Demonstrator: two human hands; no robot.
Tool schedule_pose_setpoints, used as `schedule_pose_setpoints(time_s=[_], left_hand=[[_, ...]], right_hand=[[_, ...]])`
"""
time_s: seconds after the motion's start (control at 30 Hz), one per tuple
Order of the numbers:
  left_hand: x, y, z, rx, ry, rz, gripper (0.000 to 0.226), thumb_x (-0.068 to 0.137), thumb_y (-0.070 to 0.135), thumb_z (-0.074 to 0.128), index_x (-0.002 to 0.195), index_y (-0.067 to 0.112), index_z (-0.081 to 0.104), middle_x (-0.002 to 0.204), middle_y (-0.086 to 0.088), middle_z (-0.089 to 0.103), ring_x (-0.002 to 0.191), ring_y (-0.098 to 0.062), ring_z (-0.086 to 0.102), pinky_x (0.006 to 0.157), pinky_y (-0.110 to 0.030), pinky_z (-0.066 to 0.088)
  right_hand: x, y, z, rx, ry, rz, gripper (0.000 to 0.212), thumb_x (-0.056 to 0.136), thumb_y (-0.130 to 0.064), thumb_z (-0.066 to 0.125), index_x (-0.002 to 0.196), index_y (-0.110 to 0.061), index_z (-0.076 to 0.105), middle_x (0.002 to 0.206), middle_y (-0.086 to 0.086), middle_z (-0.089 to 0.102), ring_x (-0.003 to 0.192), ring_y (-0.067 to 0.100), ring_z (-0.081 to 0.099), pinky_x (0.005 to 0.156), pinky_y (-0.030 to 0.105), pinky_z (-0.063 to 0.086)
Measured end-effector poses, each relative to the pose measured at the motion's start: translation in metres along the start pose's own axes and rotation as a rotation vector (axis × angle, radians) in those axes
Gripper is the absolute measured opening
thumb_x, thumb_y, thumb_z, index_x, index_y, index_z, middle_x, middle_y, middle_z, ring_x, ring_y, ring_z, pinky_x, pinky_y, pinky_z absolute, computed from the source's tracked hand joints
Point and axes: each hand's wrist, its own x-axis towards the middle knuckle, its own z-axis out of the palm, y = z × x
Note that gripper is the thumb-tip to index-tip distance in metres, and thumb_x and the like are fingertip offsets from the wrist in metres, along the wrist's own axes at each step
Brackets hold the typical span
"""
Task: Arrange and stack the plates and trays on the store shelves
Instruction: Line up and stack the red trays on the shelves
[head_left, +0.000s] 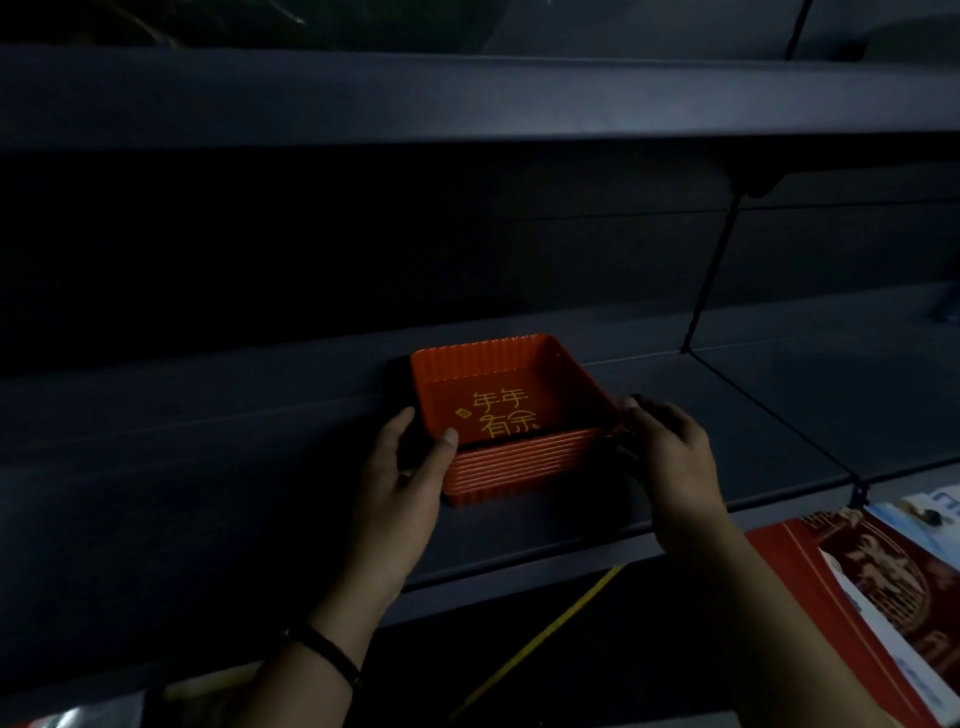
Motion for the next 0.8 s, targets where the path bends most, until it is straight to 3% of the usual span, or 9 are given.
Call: schedule_pose_setpoints(time_s=[0.1,0.2,0.37,0.43,0.5,0.63,0.8], left_hand=[[0.008,-0.002,0.001,-0.061,-0.055,-0.048,0.070,0.088,0.063,0.076,0.149,0.058,0.044,0.141,0.018,0.062,0.127,-0.009,0.062,0.106,-0.040,0.052],[0.015,-0.004,0.000,-0.159,-0.082,-0.085,0.068,0.085,0.059,0.076,0.147,0.057,0.049,0.139,0.017,0.067,0.127,-0.011,0.066,0.112,-0.047,0.051],[0.013,-0.006,0.004,-0.204,-0.076,-0.070,0.060,0.096,0.045,0.069,0.152,0.051,0.049,0.136,0.017,0.071,0.125,-0.009,0.068,0.102,-0.036,0.054],[0.013,-0.006,0.003,-0.194,-0.057,-0.085,0.062,0.092,0.051,0.072,0.150,0.053,0.052,0.137,0.016,0.070,0.128,-0.011,0.067,0.107,-0.043,0.054],[0.013,-0.002,0.000,-0.204,-0.067,-0.101,0.067,0.085,0.054,0.073,0.149,0.052,0.053,0.139,0.014,0.070,0.128,-0.013,0.067,0.111,-0.050,0.052],[0.003,0.008,-0.008,-0.148,-0.064,-0.075,0.061,0.090,0.051,0.072,0.149,0.051,0.054,0.138,0.013,0.070,0.126,-0.013,0.068,0.111,-0.051,0.053],[-0.034,0.028,-0.016,-0.105,-0.047,-0.026,0.048,0.100,0.044,0.066,0.145,0.055,0.056,0.134,0.015,0.072,0.123,-0.011,0.070,0.108,-0.049,0.055]], right_hand=[[0.005,0.001,0.002,0.103,-0.186,0.090,0.039,0.102,-0.048,0.058,0.104,-0.010,0.064,0.101,0.012,0.068,0.098,0.033,0.068,0.085,0.043,0.054],[0.004,0.003,0.005,0.145,-0.283,0.149,0.048,0.103,-0.050,0.054,0.111,-0.004,0.065,0.106,0.023,0.065,0.099,0.038,0.066,0.087,0.049,0.054],[-0.002,-0.004,0.016,0.239,-0.290,0.240,0.038,0.107,-0.046,0.051,0.123,-0.018,0.070,0.117,0.019,0.076,0.105,0.037,0.074,0.071,0.041,0.063],[-0.002,-0.002,0.018,0.261,-0.265,0.234,0.032,0.107,-0.040,0.053,0.127,-0.019,0.068,0.118,0.017,0.075,0.103,0.036,0.074,0.067,0.039,0.062],[-0.006,-0.001,0.018,0.254,-0.262,0.202,0.032,0.107,-0.034,0.054,0.128,-0.014,0.067,0.101,0.013,0.073,0.087,0.028,0.073,0.062,0.035,0.060],[-0.022,-0.001,0.013,0.186,-0.248,0.114,0.030,0.108,-0.030,0.053,0.125,-0.011,0.068,0.092,0.008,0.069,0.081,0.024,0.070,0.067,0.036,0.058],[-0.056,-0.008,-0.002,0.153,-0.179,-0.034,0.029,0.105,-0.036,0.058,0.129,-0.026,0.070,0.108,0.004,0.077,0.097,0.019,0.074,0.073,0.030,0.059]])
